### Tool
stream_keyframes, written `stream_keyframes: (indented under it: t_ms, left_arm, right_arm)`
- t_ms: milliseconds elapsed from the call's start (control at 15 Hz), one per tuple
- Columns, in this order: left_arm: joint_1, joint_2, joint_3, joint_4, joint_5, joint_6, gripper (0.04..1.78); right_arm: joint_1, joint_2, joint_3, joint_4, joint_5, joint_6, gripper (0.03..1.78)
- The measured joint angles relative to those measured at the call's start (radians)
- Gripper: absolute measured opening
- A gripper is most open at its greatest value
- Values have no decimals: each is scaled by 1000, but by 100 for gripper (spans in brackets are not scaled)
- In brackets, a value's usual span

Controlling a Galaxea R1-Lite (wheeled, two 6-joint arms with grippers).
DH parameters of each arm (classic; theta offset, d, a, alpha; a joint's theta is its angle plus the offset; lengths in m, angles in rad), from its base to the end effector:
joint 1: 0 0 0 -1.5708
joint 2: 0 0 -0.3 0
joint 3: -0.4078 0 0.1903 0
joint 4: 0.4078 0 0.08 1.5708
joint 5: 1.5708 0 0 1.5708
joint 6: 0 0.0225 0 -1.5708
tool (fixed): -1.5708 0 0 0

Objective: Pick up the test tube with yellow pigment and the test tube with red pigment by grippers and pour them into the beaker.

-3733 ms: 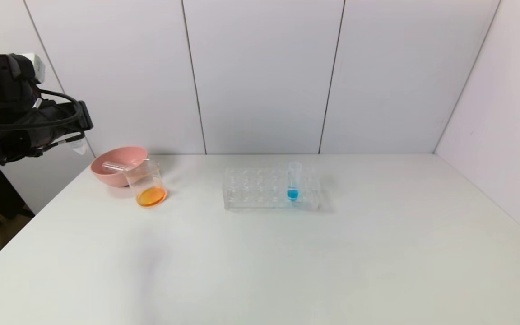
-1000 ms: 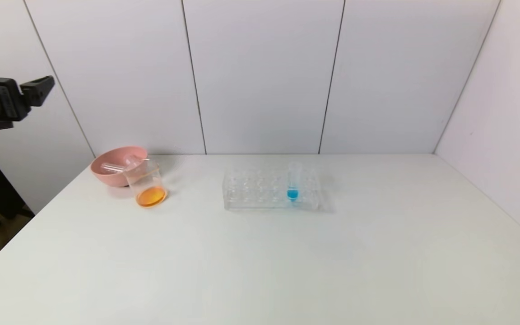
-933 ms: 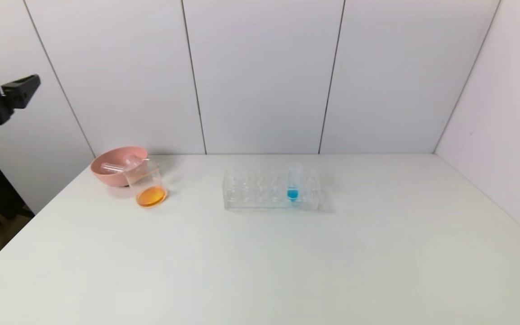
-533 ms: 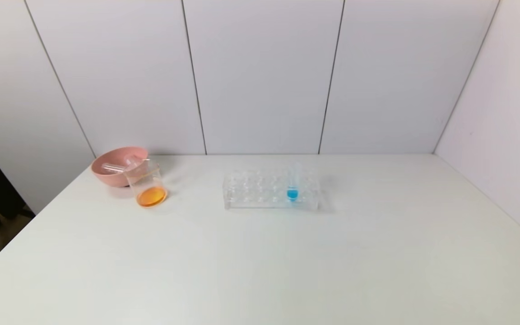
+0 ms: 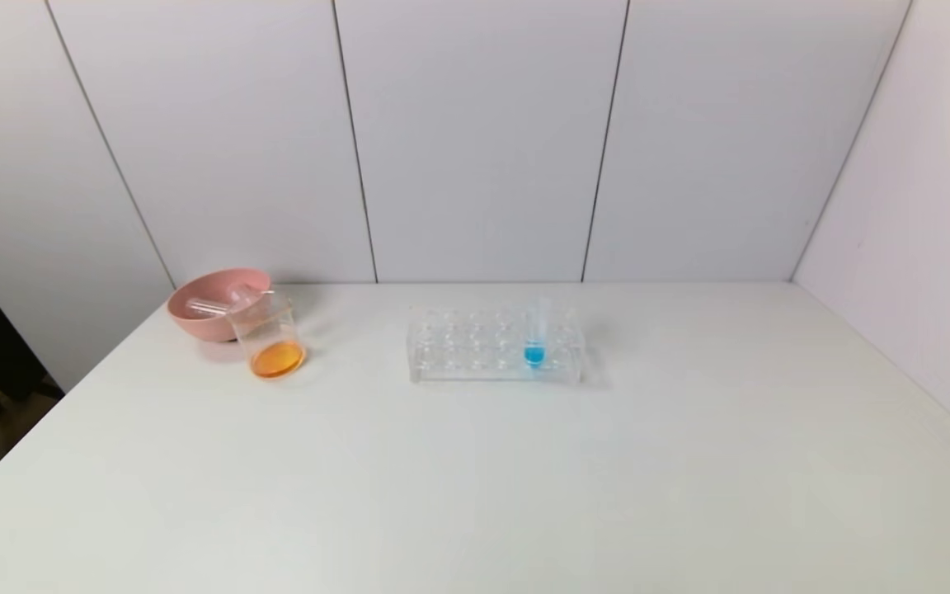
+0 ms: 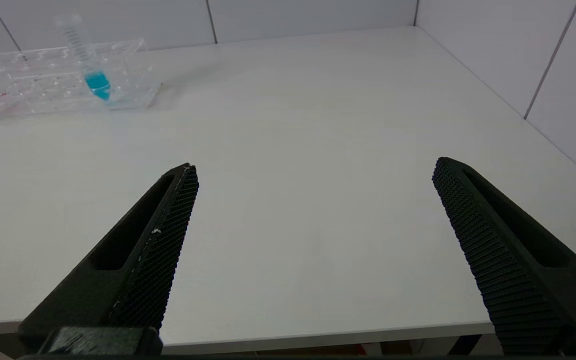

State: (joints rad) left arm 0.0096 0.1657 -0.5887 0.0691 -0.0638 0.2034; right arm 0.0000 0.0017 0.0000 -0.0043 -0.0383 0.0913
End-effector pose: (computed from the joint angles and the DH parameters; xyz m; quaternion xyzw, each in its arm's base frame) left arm -0.0715 -0.0021 0.2255 0.1063 -0.1777 -0.0087 0.9783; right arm -0.0227 -0.0009 0.0760 0.0457 -0.0022 -0.0191 0.9988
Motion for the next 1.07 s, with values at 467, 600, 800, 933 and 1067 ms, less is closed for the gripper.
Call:
stream_keyframes:
  t_ms: [467, 600, 800, 933, 1067]
  left_arm:
    - [-17, -157, 455, -193, 92, -117, 178]
    - [-17, -164, 552, -202, 112, -181, 178]
    - [-17, -167, 581, -70, 94, -290, 178]
    - [-17, -167, 586, -76, 94, -294, 178]
    - [-17, -167, 588, -81, 93, -295, 178]
  right_arm:
    - [0, 0, 0, 0, 1, 0, 171]
    - [0, 0, 0, 0, 0, 0, 171]
    - [0, 0, 0, 0, 0, 0, 171]
    - [0, 0, 0, 0, 0, 0, 171]
    - [0, 0, 0, 0, 0, 0, 171]
